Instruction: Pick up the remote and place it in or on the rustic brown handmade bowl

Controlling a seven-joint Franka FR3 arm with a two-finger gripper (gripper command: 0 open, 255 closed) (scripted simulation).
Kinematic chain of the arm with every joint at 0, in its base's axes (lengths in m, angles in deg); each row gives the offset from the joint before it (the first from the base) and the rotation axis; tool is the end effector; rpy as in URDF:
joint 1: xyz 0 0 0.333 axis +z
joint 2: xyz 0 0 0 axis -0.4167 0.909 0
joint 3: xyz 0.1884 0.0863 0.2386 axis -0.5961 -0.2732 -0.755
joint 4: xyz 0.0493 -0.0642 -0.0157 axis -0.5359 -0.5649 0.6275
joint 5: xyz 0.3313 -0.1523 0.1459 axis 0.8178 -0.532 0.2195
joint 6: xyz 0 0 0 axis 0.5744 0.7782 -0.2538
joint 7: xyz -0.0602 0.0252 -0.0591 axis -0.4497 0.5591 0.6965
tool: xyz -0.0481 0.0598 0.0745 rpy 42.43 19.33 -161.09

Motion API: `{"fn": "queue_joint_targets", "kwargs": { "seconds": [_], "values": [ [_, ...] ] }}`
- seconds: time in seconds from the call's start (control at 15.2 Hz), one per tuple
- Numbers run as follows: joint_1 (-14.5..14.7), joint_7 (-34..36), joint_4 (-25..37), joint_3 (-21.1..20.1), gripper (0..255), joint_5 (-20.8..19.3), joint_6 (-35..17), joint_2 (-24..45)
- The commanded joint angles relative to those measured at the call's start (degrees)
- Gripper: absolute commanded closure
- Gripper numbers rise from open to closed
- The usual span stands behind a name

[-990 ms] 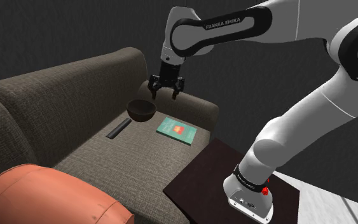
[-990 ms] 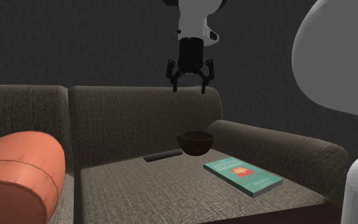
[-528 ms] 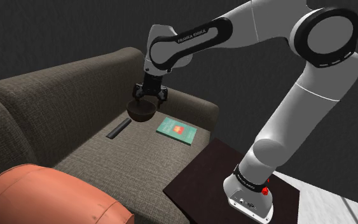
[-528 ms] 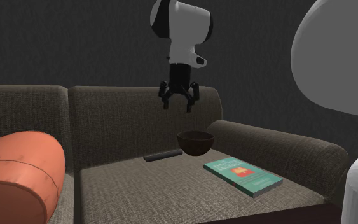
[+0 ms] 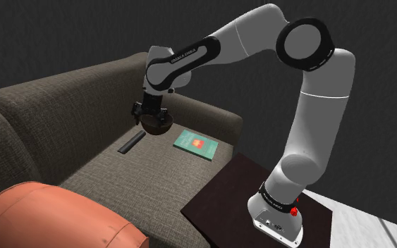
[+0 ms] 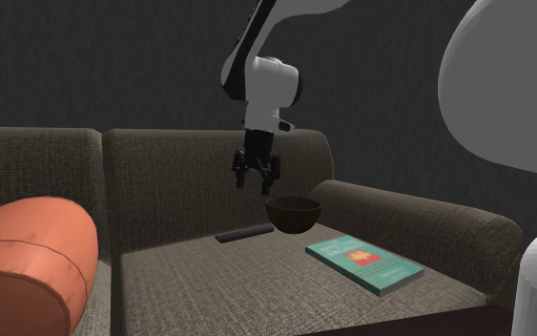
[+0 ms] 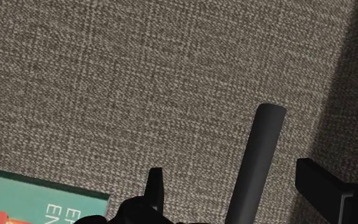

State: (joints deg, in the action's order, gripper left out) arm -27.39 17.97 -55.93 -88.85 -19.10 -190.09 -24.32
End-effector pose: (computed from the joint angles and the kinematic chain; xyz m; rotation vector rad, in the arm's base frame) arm 0.5815 0.1310 0.3139 -2.7226 1.3074 0.1527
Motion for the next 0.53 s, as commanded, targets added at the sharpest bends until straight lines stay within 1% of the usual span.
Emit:
{"fn": "queue_joint_targets", "kwargs": {
  "seconds": [0.0,0.46],
  "values": [
    [0.4,2.7,2.9,0.7,0,0.0,-1.2,4.2],
    [2.5,11.1,17.0,3.2,0,0.7,-3.1,20.0]
  ]
}}
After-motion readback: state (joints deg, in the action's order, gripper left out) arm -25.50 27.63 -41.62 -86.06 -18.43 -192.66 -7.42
